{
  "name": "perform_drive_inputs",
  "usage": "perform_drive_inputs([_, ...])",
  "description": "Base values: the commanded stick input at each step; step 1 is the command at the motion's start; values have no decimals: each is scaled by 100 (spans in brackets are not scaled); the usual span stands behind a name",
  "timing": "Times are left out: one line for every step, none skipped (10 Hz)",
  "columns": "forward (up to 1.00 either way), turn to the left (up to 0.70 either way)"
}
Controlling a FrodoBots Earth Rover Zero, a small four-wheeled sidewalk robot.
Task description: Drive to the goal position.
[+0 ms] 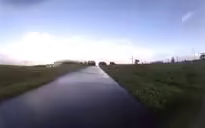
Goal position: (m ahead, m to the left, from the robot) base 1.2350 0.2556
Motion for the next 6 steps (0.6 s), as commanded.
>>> perform_drive_inputs([45, 0])
perform_drive_inputs([45, 0])
perform_drive_inputs([45, 0])
perform_drive_inputs([45, 0])
perform_drive_inputs([45, 0])
perform_drive_inputs([45, 0])
